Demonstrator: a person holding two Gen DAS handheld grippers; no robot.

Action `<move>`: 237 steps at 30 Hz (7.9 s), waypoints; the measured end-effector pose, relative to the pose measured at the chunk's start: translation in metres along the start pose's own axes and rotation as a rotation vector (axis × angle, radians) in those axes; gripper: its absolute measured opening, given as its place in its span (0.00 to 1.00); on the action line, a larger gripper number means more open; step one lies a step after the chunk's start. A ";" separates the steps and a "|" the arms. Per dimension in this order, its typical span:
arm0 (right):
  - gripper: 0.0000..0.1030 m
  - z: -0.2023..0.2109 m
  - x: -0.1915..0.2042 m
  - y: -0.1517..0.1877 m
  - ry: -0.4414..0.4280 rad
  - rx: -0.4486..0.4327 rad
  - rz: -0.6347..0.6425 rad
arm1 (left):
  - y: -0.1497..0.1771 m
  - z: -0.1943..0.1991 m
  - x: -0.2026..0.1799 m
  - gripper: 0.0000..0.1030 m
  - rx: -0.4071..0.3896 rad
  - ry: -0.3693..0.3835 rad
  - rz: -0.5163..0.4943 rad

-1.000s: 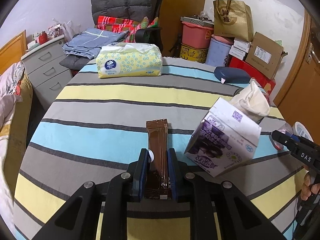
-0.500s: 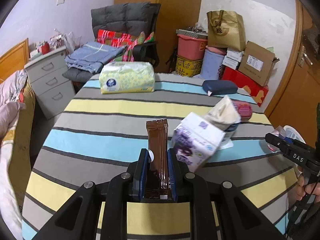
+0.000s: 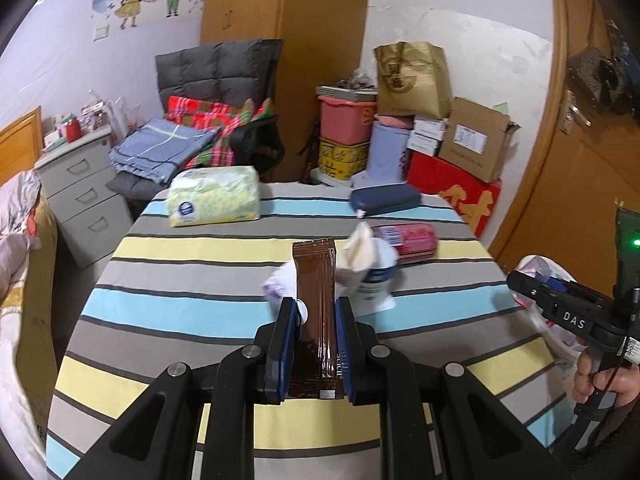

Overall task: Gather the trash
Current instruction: 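Carry the cup and wrapper over the trash bin with both tools, then open both tools to drop the cup and wrapper into the bin, then move both open tools back over the table, then reach the right tool to the white tin while the left tool reaches the milk carton, then grasp the white formula tin with the right tool while the left tool grasps the milk carton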

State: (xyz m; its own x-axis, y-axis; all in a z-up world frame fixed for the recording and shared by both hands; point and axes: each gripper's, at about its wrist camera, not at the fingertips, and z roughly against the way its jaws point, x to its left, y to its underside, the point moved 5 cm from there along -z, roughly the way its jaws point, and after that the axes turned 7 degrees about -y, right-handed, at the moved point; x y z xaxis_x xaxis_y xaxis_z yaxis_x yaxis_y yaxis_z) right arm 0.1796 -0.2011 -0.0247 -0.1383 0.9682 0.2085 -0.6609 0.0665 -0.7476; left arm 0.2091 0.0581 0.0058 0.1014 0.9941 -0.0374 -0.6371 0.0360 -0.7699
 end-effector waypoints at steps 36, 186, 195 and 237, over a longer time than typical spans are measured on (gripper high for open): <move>0.40 0.084 -0.122 0.020 0.198 -0.095 -0.158 | 0.000 0.000 -0.251 0.19 0.008 0.347 -0.267; 0.64 -0.062 0.073 -0.002 -0.175 0.071 0.208 | 0.031 -0.067 0.053 0.62 0.101 -0.150 0.118; 0.64 -0.075 0.090 -0.002 -0.180 0.084 0.239 | 0.027 -0.052 0.050 0.63 0.062 -0.045 0.168; 0.49 -0.080 0.075 -0.009 -0.154 0.103 0.198 | 0.013 -0.090 0.046 0.71 0.077 -0.121 0.218</move>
State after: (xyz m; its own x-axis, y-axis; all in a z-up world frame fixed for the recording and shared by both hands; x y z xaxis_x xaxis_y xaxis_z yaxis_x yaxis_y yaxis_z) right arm 0.2339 -0.1099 -0.0530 -0.3779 0.9113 0.1637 -0.6803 -0.1533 -0.7167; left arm 0.2749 0.0954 -0.0632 -0.1336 0.9841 -0.1174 -0.6905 -0.1774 -0.7013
